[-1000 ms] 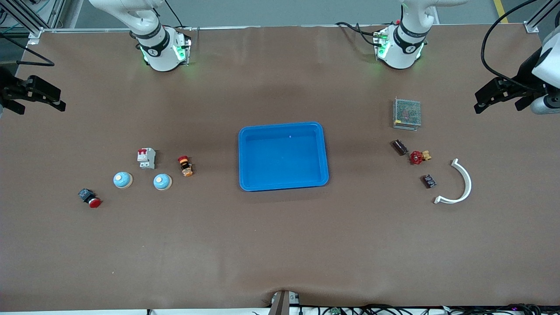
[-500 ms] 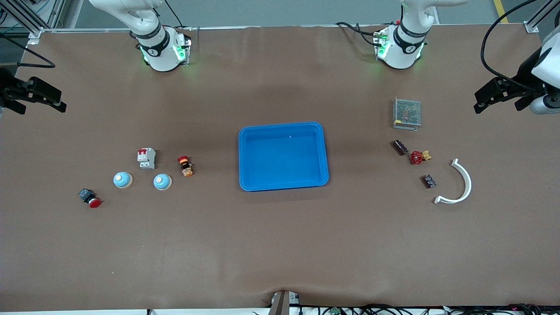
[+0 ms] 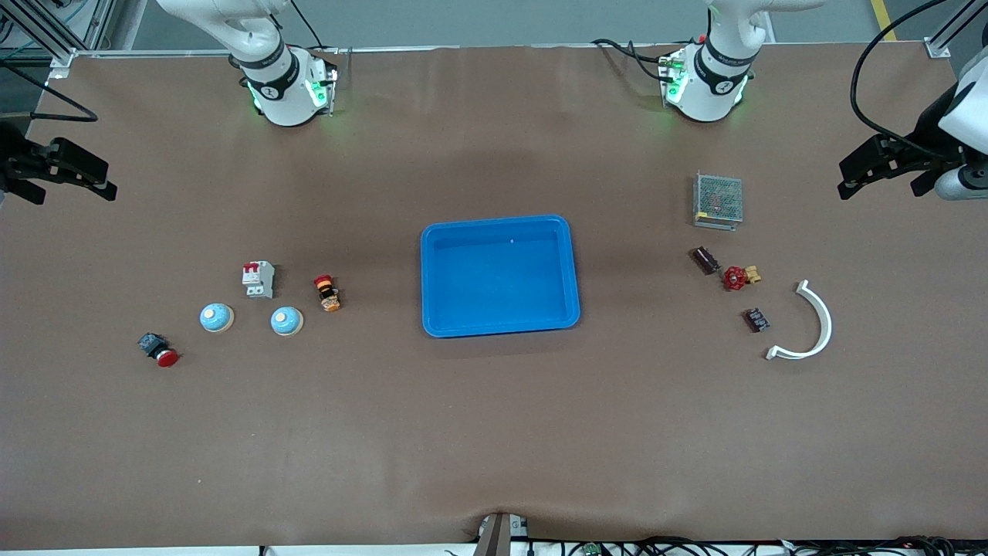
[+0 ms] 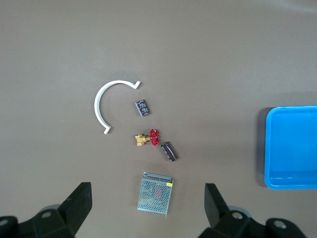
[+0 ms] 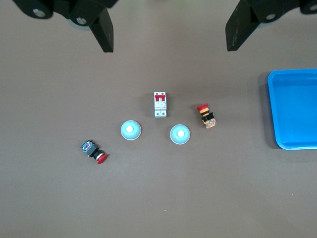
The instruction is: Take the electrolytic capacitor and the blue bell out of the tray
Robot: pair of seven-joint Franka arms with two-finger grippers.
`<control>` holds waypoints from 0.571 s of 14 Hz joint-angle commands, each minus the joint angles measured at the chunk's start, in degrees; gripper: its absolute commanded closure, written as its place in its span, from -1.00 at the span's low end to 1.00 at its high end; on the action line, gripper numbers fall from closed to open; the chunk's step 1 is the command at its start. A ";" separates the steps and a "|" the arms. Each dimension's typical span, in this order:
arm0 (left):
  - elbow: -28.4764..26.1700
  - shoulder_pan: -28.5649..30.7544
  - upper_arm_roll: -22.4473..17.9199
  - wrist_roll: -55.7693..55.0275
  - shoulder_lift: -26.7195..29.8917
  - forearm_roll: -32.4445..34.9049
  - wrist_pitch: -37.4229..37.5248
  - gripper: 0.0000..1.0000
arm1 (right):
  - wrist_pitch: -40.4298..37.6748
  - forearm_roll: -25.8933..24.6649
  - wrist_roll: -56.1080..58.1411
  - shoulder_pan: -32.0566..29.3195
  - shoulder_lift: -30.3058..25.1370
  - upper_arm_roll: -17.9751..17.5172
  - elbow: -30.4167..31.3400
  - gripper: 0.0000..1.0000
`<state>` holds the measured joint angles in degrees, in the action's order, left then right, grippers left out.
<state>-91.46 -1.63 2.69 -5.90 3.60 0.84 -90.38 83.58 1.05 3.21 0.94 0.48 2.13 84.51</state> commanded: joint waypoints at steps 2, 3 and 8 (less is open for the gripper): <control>0.76 0.05 -0.05 1.33 0.35 -0.05 0.82 -1.00 | 0.53 -0.26 0.39 -0.41 0.05 -0.20 -0.40 -1.00; 0.76 -0.04 0.12 1.33 0.35 -0.05 1.00 -1.00 | 0.61 -0.18 0.22 -0.33 0.05 -0.11 -0.23 -1.00; 0.85 -0.30 0.30 3.17 0.26 -0.05 1.35 -1.00 | 1.14 0.96 -0.05 -0.41 -0.13 -0.02 0.74 -1.00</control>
<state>-91.24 -1.74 2.84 -3.75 3.62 0.84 -89.90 84.15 1.19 3.20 0.91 0.48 2.16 84.69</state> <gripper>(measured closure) 0.000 0.000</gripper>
